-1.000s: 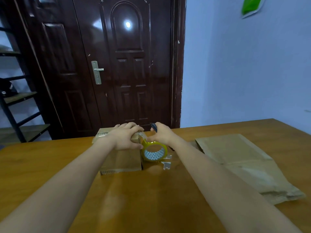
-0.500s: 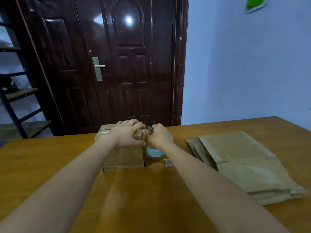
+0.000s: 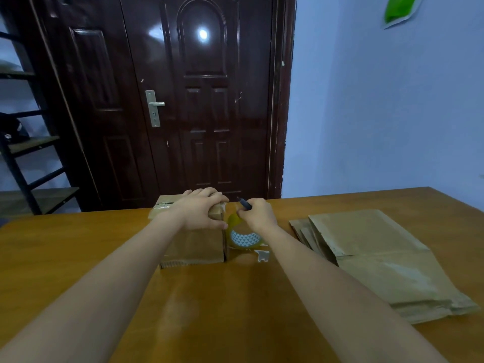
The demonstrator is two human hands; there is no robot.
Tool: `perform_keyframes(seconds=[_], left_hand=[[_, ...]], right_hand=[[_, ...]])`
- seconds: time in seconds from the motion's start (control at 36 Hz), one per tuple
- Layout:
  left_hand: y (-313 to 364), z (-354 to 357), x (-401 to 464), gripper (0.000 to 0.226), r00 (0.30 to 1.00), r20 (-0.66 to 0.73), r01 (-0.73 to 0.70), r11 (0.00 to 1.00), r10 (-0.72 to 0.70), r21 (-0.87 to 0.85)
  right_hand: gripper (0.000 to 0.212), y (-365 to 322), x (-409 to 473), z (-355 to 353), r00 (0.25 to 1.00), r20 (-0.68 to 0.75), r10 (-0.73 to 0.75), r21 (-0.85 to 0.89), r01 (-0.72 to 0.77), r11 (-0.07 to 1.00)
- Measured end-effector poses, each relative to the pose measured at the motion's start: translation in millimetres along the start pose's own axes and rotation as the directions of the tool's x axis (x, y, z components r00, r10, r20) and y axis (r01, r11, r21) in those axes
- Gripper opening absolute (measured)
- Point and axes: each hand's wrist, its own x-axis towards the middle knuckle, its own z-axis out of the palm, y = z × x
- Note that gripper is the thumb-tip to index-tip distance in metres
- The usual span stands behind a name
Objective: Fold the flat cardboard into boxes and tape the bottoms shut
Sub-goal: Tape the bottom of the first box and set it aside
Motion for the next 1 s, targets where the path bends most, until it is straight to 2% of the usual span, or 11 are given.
perform_keyframes(seconds=[0.17, 0.31, 0.42, 0.56, 0.64, 0.69, 0.78, 0.89, 0.94, 1.0], left_hand=[[0, 0, -1, 0.072, 1.000, 0.002, 0.000, 1.000, 0.000, -0.008], [1, -1, -2, 0.072, 1.000, 0.009, 0.011, 1.000, -0.011, -0.011], [3, -4, -5, 0.075, 0.999, 0.034, 0.036, 0.999, -0.037, 0.004], [7, -10, -11, 0.091, 0.990, 0.087, 0.107, 0.994, -0.110, 0.030], [11, -10, -15, 0.098, 0.989, 0.084, 0.117, 0.992, -0.120, 0.041], [13, -11, -18, 0.096, 0.992, 0.044, 0.120, 0.993, -0.121, 0.023], [16, -14, -23, 0.088, 0.993, -0.029, 0.117, 0.993, -0.117, -0.006], [16, -19, -28, 0.079, 0.983, -0.129, 0.129, 0.991, -0.132, -0.030], [13, -22, -30, 0.076, 0.977, -0.161, 0.133, 0.991, -0.137, -0.032], [9, -23, -33, 0.073, 0.975, -0.166, 0.143, 0.989, -0.147, -0.036]], right_hand=[[0.021, 5, 0, -6, 1.000, 0.003, 0.016, 0.079, -0.017, 0.997], [0.014, 9, -4, -19, 0.995, 0.065, 0.072, 0.270, -0.087, 0.959], [0.005, 11, -12, -38, 0.972, 0.218, 0.087, 0.316, -0.155, 0.936], [0.007, 5, -24, -60, 0.881, 0.472, 0.027, 0.184, -0.129, 0.974], [0.004, -8, -30, -62, 0.756, 0.654, 0.008, 0.051, -0.054, 0.997], [0.004, -19, -35, -59, 0.692, 0.722, 0.000, -0.010, 0.011, 1.000], [0.007, -41, -45, -48, 0.644, 0.765, -0.013, -0.084, 0.120, 0.989], [0.011, -67, -60, -11, 0.636, 0.771, -0.037, -0.201, 0.297, 0.933], [0.007, -75, -67, 16, 0.592, 0.805, -0.031, -0.255, 0.393, 0.883], [0.012, -79, -76, 42, 0.514, 0.858, 0.010, -0.304, 0.492, 0.816]])
